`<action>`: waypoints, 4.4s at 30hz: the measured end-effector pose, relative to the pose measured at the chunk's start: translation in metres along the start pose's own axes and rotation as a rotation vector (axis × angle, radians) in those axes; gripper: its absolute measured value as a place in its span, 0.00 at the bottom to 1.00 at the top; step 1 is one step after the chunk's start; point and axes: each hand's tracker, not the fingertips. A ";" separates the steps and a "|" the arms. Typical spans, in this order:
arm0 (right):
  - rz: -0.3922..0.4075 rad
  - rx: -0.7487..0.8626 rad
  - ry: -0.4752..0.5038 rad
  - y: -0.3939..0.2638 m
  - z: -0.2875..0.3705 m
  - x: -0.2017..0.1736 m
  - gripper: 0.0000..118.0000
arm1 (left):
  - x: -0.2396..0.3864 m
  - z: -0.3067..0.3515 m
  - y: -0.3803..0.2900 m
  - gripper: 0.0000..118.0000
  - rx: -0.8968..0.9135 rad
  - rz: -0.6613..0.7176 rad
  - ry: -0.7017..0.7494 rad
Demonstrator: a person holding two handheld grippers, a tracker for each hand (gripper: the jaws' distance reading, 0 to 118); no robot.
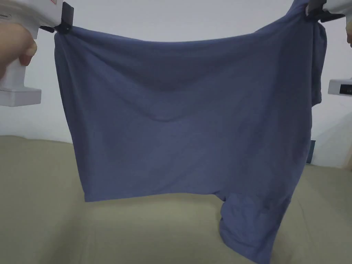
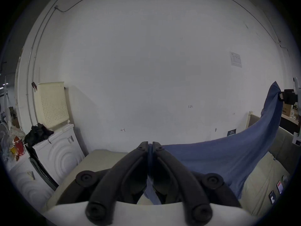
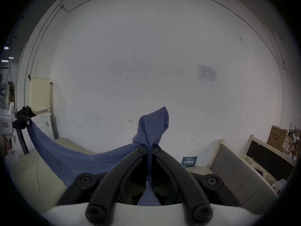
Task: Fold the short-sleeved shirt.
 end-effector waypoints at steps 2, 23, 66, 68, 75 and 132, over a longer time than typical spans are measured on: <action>-0.022 -0.025 0.029 -0.018 0.007 0.000 0.03 | -0.002 0.002 -0.013 0.04 -0.006 0.000 -0.015; -0.046 -0.237 0.092 -0.221 0.130 0.033 0.03 | -0.012 0.111 -0.210 0.04 -0.086 -0.018 -0.162; -0.191 -0.770 0.005 -0.503 0.339 0.003 0.72 | -0.034 0.307 -0.502 0.50 -0.534 0.164 -0.182; -0.193 -0.770 -0.002 -0.496 0.344 0.005 0.73 | -0.036 0.318 -0.502 0.60 -0.547 0.233 -0.174; -0.211 -0.635 -0.061 -0.444 0.358 -0.009 0.78 | -0.017 0.347 -0.445 0.64 -0.540 0.244 -0.110; -0.083 -0.868 0.049 -0.510 0.303 -0.019 0.11 | -0.021 0.286 -0.501 0.07 -0.607 0.262 -0.275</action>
